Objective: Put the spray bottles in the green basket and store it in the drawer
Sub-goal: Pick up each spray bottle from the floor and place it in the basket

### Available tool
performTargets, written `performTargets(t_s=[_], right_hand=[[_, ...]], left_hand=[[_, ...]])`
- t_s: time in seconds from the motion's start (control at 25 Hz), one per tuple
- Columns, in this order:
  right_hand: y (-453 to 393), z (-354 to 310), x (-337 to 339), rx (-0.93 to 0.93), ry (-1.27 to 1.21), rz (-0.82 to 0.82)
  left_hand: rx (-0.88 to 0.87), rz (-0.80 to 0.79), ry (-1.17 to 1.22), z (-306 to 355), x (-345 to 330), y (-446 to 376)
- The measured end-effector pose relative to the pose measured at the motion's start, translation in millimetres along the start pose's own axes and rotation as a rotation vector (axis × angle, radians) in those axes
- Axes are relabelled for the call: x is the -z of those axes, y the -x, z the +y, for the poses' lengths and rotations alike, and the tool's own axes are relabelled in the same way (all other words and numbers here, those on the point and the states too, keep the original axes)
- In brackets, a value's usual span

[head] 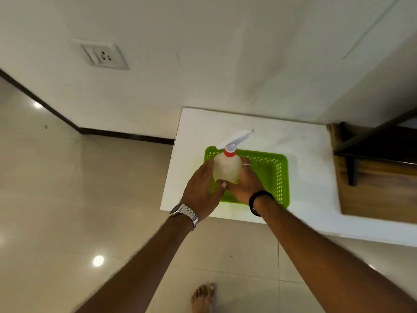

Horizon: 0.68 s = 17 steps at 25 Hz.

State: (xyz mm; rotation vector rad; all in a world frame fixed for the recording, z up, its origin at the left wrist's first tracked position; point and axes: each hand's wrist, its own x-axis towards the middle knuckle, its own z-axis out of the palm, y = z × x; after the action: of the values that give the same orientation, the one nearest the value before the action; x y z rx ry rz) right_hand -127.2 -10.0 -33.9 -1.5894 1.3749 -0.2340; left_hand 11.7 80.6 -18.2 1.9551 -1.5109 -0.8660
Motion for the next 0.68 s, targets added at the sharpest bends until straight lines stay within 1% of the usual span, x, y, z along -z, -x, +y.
performTargets(t_s=[0.12,0.24,0.36,0.44,0.56,0.64,0.68], right_hand=[[-25.8,13.5,-19.3,-0.058,0.006,0.019],[-37.0,22.4,-32.6,-0.108,-0.010,0.037],[-43.3,25.5,-43.4,-0.115,-0.069,0.092],[-41.4,21.1,-43.5,-0.090,-0.049,0.085],[-29.4,14.9,-31.3,-0.088,-0.024,0.061],[-9.5,17.5,-12.7,-0.063,0.081,0.081],[3.5,22.6,-2.4,-0.015,0.164,0.103]], left_hand=[[-0.044,-0.017,-0.147,-24.7,-15.8,-1.8],[-0.090,-0.022,-0.213,-31.5,-24.5,-4.1],[-0.071,0.000,-0.279,-34.0,-30.0,-4.9],[-0.047,-0.007,-0.320,-32.7,-32.4,-2.3],[-0.018,0.004,-0.303,-22.7,-32.9,6.9],[-0.065,0.079,-0.257,-8.6,-37.5,19.8],[-0.104,0.102,-0.232,-0.7,-42.7,28.2]])
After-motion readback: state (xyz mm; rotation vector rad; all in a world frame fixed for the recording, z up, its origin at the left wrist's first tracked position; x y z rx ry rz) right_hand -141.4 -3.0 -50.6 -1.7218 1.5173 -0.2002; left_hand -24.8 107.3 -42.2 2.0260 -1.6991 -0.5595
